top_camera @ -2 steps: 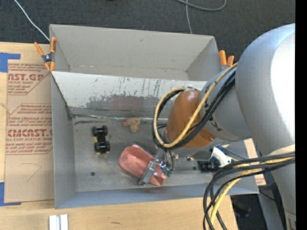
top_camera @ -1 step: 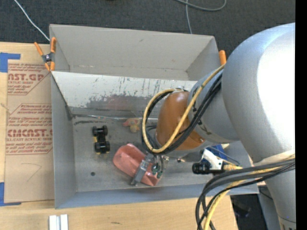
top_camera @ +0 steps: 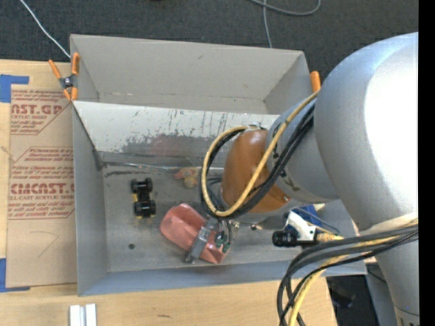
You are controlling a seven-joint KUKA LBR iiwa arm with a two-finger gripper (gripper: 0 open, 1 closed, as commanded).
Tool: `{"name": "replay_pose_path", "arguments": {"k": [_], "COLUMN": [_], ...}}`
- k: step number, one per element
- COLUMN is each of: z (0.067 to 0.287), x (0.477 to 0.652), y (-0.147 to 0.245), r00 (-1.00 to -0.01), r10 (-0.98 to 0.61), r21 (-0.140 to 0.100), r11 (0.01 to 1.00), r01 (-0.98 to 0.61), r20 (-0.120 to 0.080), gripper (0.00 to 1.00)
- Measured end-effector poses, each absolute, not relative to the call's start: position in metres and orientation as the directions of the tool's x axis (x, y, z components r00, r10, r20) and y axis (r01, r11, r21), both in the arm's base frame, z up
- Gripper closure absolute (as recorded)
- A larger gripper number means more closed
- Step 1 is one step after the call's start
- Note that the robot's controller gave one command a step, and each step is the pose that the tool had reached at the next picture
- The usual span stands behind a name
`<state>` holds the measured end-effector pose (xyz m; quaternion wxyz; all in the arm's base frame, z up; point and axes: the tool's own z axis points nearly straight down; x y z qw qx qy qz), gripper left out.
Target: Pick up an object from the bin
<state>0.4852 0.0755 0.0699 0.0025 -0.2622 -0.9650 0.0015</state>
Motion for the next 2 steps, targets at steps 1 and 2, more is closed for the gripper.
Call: {"name": "replay_pose_path", "arguments": {"k": [1, 2], "z": [0.0706, 0.0752], "x": [0.485, 0.4834], "y": [0.0753, 0.0751], "r00": [-0.862, -0.862], "r10": [0.506, 0.506], "r21": [-0.005, -0.008], "r11": [0.862, 0.862], "r01": [0.506, 0.506], "r20": [0.004, 0.008], "gripper": [1.0, 1.0]}}
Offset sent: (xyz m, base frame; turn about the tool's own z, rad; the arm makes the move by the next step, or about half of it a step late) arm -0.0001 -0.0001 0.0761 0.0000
